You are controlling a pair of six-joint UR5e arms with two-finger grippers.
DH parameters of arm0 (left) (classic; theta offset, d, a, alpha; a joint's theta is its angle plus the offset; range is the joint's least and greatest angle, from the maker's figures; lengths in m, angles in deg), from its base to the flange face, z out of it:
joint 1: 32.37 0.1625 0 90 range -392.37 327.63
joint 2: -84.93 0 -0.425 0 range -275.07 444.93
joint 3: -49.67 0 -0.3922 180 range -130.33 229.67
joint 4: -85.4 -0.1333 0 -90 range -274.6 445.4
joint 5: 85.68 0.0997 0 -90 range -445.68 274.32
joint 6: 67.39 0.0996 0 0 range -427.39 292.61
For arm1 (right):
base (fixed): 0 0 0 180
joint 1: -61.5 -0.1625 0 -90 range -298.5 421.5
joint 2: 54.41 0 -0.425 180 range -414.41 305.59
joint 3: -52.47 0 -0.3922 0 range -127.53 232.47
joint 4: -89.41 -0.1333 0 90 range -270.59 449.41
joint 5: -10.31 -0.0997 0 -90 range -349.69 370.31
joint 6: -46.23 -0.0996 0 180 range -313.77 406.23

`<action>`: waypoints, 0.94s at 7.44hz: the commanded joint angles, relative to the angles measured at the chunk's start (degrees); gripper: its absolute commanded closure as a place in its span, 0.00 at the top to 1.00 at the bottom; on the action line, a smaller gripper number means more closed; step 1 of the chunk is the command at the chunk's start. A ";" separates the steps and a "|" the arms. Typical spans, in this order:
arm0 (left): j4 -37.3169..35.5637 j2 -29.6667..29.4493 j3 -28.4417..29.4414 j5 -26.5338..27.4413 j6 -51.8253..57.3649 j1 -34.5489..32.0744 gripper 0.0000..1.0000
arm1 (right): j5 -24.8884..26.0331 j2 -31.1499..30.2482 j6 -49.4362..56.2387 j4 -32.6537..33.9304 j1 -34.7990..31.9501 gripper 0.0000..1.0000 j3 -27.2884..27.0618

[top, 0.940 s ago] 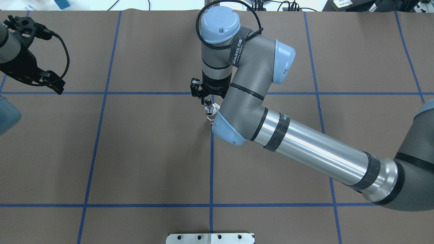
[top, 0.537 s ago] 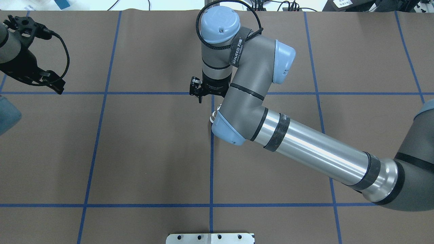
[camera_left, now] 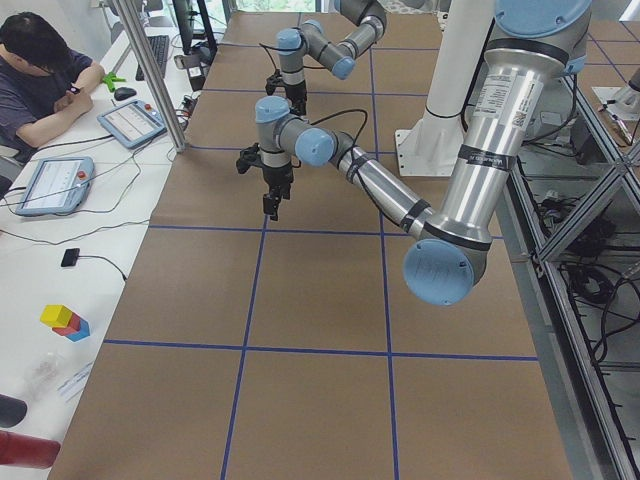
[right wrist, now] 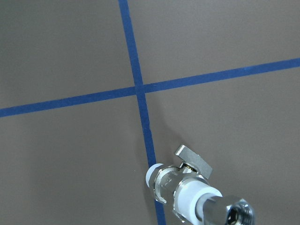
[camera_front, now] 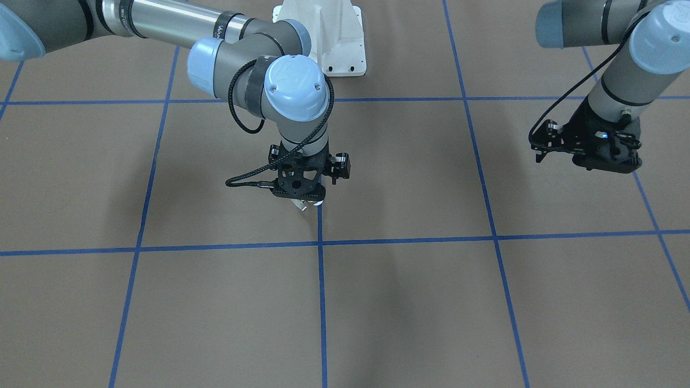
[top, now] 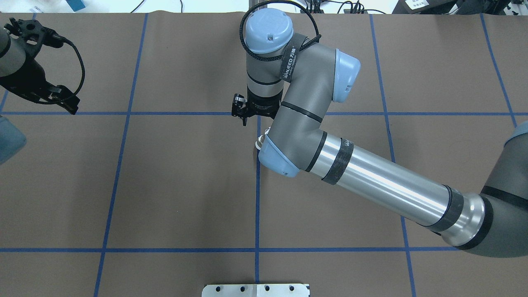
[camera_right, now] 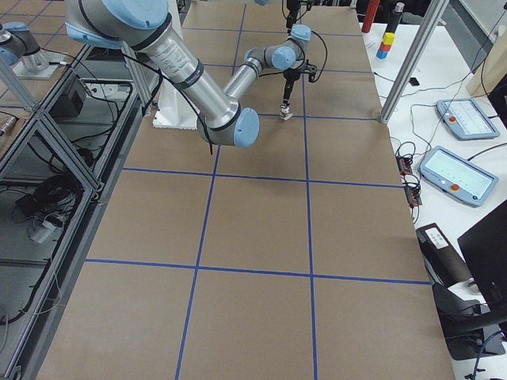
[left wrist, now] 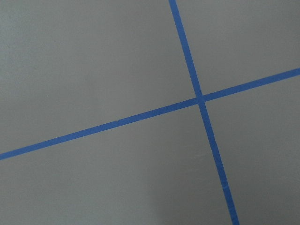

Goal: Assemble PPR valve and pipe with both arms
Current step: 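Twist the fitting with the right gripper to thread it into the valve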

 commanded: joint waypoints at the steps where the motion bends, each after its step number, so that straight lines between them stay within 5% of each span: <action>1: 0.00 0.00 0.09 0.00 -0.01 0.00 1.00 | 0.01 0.04 -0.03 0.00 -0.03 0.99 -0.02; 5: 0.00 0.00 0.18 0.00 0.08 -0.09 1.00 | 0.27 0.13 -2.74 -0.08 0.23 0.63 -0.11; 7: 0.00 0.00 0.18 0.00 0.08 -0.17 1.00 | 0.36 0.22 -2.84 -0.08 0.32 0.54 -0.11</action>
